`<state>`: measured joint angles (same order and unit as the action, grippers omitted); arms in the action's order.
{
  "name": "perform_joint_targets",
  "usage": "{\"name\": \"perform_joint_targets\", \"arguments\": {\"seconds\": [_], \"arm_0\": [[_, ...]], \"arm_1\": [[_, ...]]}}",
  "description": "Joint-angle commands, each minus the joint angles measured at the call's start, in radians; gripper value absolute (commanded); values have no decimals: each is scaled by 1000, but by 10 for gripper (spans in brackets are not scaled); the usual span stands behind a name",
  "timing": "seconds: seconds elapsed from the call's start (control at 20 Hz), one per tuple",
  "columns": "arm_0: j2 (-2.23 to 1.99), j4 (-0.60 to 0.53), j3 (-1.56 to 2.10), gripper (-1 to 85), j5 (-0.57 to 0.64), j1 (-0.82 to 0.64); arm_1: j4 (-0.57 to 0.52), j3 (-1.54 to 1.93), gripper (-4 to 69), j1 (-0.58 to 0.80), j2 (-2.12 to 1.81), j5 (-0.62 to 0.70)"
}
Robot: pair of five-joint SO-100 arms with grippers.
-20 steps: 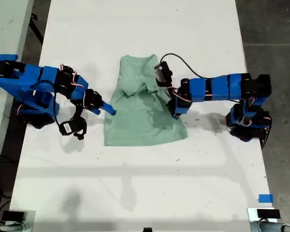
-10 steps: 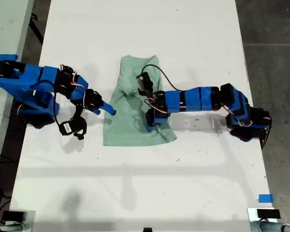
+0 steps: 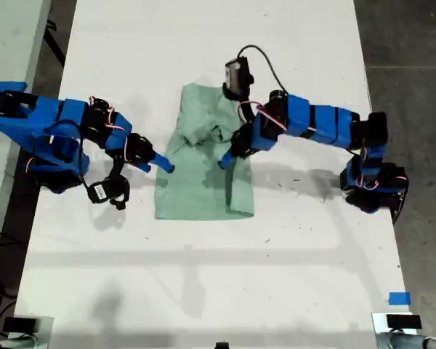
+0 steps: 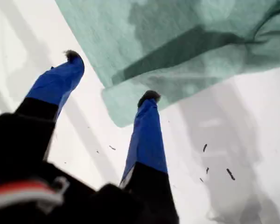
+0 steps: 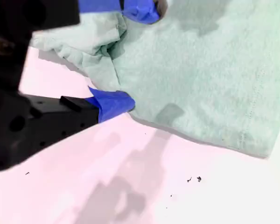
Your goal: Fold tshirt
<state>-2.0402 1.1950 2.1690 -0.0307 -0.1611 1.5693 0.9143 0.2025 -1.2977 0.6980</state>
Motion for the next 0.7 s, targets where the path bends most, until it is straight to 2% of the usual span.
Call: {"name": "perform_joint_targets", "arguments": {"seconds": [0.0, 0.4, 0.65], "arm_0": [[-55, 6, -26, 262, -6, -6], [-75, 40, -37, 258, -29, -3], [-26, 80, -48, 277, -44, -2]], "arm_1": [[11, -2, 265, 52, -161, 46], [54, 12, 225, 72, -224, 92], [15, 249, 210, 98, -405, 86]]}}
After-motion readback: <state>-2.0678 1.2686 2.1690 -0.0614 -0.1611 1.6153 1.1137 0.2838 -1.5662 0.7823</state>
